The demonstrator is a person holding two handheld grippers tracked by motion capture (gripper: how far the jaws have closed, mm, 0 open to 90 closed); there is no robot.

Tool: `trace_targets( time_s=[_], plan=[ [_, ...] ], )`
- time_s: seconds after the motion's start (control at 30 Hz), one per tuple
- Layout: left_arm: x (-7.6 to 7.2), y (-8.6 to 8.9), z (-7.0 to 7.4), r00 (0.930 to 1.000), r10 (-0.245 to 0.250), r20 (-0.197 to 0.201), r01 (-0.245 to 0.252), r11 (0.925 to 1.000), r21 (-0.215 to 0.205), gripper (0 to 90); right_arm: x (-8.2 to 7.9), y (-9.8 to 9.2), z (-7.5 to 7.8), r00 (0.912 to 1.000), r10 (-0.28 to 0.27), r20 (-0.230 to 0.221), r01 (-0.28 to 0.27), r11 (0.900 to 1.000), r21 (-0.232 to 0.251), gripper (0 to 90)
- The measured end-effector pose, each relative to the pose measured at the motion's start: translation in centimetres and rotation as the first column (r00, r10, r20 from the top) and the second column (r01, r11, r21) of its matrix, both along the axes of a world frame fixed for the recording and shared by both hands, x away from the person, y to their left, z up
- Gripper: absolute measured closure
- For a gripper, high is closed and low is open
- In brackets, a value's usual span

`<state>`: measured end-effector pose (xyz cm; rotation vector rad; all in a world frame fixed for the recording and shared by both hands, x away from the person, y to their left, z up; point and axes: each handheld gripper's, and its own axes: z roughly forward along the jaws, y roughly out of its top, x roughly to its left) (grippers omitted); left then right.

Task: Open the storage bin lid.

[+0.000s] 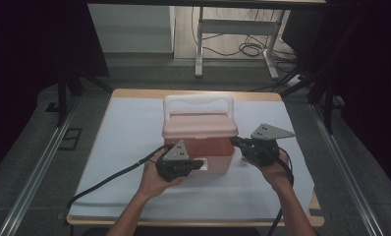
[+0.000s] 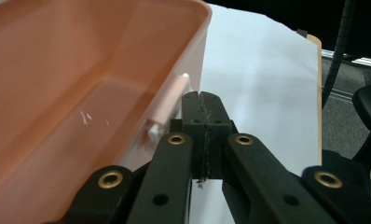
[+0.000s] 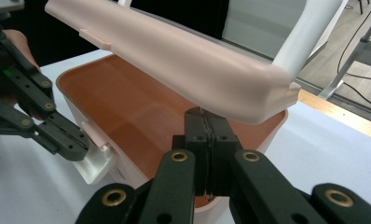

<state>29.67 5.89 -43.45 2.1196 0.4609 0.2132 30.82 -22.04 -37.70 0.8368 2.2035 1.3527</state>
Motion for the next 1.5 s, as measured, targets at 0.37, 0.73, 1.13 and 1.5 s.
trace_targets(
  time_s=[0.37,0.73,1.13,1.5],
  plan=[
    [0.0,-0.1,-0.2,1.0,0.0,-0.007,0.0,1.0,0.006,89.9,0.4,0.0,0.6,1.0,-0.003,0.001,0.003,1.0,0.002,88.9],
    [0.0,-0.1,-0.2,1.0,0.0,-0.009,0.0,1.0,0.009,89.9,1.7,0.1,2.0,0.9998,0.002,-0.018,-0.002,1.0,-0.001,88.7],
    [0.1,-0.1,-0.1,0.9999,-0.005,-0.014,0.005,0.9999,0.015,89.9,2.8,0.2,3.8,0.9992,-0.031,-0.023,0.031,1.0,-0.007,88.6],
    [0.0,-0.1,-0.2,1.0,-0.008,-0.004,0.008,0.9998,0.016,89.9,4.0,0.6,4.6,0.9977,-0.06,-0.032,0.06,0.998,-0.02,88.5]
  ],
)
